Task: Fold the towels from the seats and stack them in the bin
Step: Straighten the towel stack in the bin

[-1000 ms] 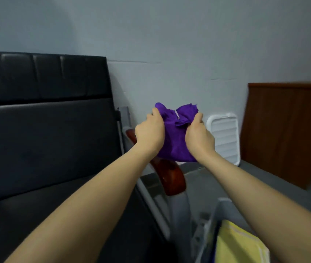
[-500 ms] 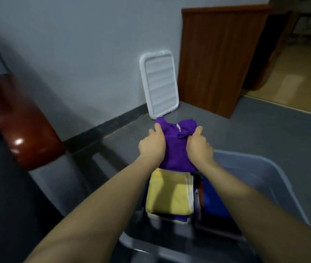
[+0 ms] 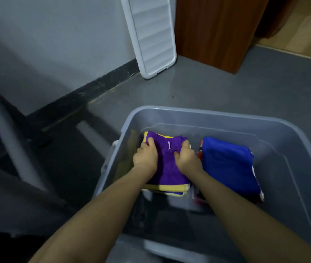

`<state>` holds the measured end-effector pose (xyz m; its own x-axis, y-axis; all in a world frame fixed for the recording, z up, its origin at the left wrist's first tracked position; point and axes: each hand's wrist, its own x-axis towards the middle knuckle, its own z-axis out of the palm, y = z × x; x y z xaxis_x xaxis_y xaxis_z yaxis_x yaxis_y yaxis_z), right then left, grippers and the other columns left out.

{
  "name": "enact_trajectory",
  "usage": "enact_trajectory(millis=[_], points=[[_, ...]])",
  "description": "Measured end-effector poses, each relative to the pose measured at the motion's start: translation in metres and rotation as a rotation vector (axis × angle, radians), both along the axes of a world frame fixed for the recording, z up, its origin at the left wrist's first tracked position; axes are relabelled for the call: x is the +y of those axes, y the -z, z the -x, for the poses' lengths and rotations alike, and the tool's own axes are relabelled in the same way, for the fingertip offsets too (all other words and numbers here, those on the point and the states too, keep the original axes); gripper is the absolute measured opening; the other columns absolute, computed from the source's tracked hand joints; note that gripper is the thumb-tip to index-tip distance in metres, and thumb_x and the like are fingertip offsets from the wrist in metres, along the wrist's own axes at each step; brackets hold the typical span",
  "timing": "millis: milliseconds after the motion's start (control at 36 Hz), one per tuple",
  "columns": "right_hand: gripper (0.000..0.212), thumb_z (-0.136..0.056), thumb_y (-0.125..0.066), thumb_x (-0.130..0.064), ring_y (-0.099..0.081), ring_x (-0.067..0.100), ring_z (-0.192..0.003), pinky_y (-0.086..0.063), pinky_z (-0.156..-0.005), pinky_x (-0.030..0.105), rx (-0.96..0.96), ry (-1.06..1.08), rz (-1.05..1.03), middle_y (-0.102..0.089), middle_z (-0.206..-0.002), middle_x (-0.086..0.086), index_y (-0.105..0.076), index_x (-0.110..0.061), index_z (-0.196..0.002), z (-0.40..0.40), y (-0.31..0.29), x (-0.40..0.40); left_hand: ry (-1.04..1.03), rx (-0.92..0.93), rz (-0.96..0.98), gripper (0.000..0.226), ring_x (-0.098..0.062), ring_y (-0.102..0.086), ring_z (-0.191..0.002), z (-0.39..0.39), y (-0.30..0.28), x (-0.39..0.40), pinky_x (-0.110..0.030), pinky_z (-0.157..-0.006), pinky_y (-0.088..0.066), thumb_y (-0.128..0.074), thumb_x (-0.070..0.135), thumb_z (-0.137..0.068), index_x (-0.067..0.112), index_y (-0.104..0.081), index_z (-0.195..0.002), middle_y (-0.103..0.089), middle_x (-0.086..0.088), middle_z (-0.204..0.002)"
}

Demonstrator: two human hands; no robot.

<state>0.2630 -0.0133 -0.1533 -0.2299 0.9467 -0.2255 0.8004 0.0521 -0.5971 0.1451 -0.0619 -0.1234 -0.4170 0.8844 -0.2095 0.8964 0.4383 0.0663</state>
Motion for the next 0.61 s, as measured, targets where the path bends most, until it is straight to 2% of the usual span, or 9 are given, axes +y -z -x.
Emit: enact_trajectory(millis=[83, 167, 222, 306, 361, 417, 472, 556, 611], points=[[0.032, -0.091, -0.056, -0.015, -0.058, 0.034, -0.099, -0.044, -0.076, 0.036, 0.21, 0.036, -0.079, -0.056, -0.109, 0.017, -0.04, -0.002, -0.115, -0.002, 0.007, -0.001, 0.067, 0.085, -0.014, 0.039, -0.033, -0.041, -0.122, 0.0, 0.007, -0.003, -0.037, -0.095, -0.039, -0.026, 0.011, -0.101, 0.012, -0.025, -0.139, -0.037, -0.017, -0.137], [0.024, -0.089, -0.056, -0.01, -0.059, 0.035, -0.09, -0.044, -0.074, 0.037, 0.341, 0.115, -0.17, -0.059, -0.099, 0.017, -0.042, -0.004, -0.107, 0.002, 0.002, 0.003, 0.209, 0.2, -0.045, 0.038, -0.033, -0.026, -0.133, 0.003, 0.008, -0.004, -0.038, -0.104, -0.028, -0.03, 0.01, -0.099, 0.012, -0.029, -0.137, -0.017, -0.016, -0.151], [0.018, -0.093, -0.053, -0.014, -0.059, 0.037, -0.089, -0.04, -0.077, 0.039, 0.235, 0.175, -0.244, -0.062, -0.096, 0.017, -0.046, -0.003, -0.105, 0.005, -0.001, 0.007, 0.319, 0.232, -0.059, 0.04, -0.033, -0.023, -0.135, 0.005, 0.008, -0.004, -0.038, -0.106, -0.025, -0.034, 0.007, -0.096, 0.009, -0.03, -0.136, -0.013, -0.016, -0.153], [0.008, -0.087, -0.053, -0.007, -0.056, 0.038, -0.087, -0.041, -0.074, 0.043, -0.085, 0.234, -0.432, -0.059, -0.092, 0.018, -0.051, -0.004, -0.094, 0.006, -0.001, 0.008, 0.359, 0.23, -0.052, 0.04, -0.03, -0.033, -0.128, 0.009, 0.009, -0.003, -0.034, -0.1, -0.031, -0.042, 0.008, -0.093, 0.008, -0.034, -0.132, -0.028, -0.014, -0.142], [0.012, -0.072, -0.044, 0.002, -0.052, 0.034, -0.067, -0.036, -0.058, 0.036, -0.157, 0.13, -0.612, -0.053, -0.077, 0.016, -0.05, -0.006, -0.079, 0.006, 0.006, 0.008, 0.341, 0.205, -0.024, 0.042, -0.029, -0.035, -0.126, 0.012, 0.01, -0.004, -0.033, -0.099, -0.032, -0.046, 0.011, -0.092, 0.009, -0.034, -0.132, -0.031, -0.012, -0.14], [0.019, -0.067, -0.035, -0.004, -0.048, 0.03, -0.061, -0.03, -0.056, 0.032, -0.091, -0.063, -0.679, -0.051, -0.073, 0.013, -0.052, -0.007, -0.075, 0.006, 0.012, 0.006, 0.318, 0.174, -0.004, 0.044, -0.029, -0.035, -0.126, 0.014, 0.013, -0.004, -0.034, -0.099, -0.032, -0.046, 0.015, -0.091, 0.01, -0.033, -0.133, -0.031, -0.011, -0.141], [0.027, -0.069, -0.038, -0.009, -0.05, 0.028, -0.065, -0.031, -0.059, 0.032, -0.125, -0.224, -0.662, -0.056, -0.079, 0.01, -0.061, -0.008, -0.083, 0.005, 0.016, 0.004, 0.282, 0.132, 0.012, 0.048, -0.029, -0.034, -0.128, 0.016, 0.014, -0.005, -0.035, -0.102, -0.03, -0.046, 0.018, -0.091, 0.011, -0.031, -0.136, -0.028, -0.012, -0.145], [0.035, -0.068, -0.05, -0.014, -0.061, 0.03, -0.068, -0.048, -0.061, 0.031, -0.271, -0.324, -0.497, -0.066, -0.087, 0.013, -0.07, -0.006, -0.095, 0.004, 0.024, 0.0, 0.261, 0.104, 0.088, 0.056, -0.03, -0.027, -0.135, 0.017, 0.016, -0.008, -0.038, -0.11, -0.023, -0.042, 0.021, -0.094, 0.011, -0.022, -0.145, -0.015, -0.013, -0.155], [0.04, -0.061, -0.065, -0.013, -0.067, 0.035, -0.075, -0.054, -0.064, 0.039, -0.311, -0.339, -0.394, -0.069, -0.095, 0.019, -0.071, -0.003, -0.098, 0.002, 0.031, -0.001, 0.256, 0.079, 0.144, 0.06, -0.03, -0.023, -0.139, 0.017, 0.016, -0.009, -0.038, -0.113, -0.02, -0.039, 0.022, -0.096, 0.011, -0.015, -0.149, -0.005, -0.011, -0.159]])
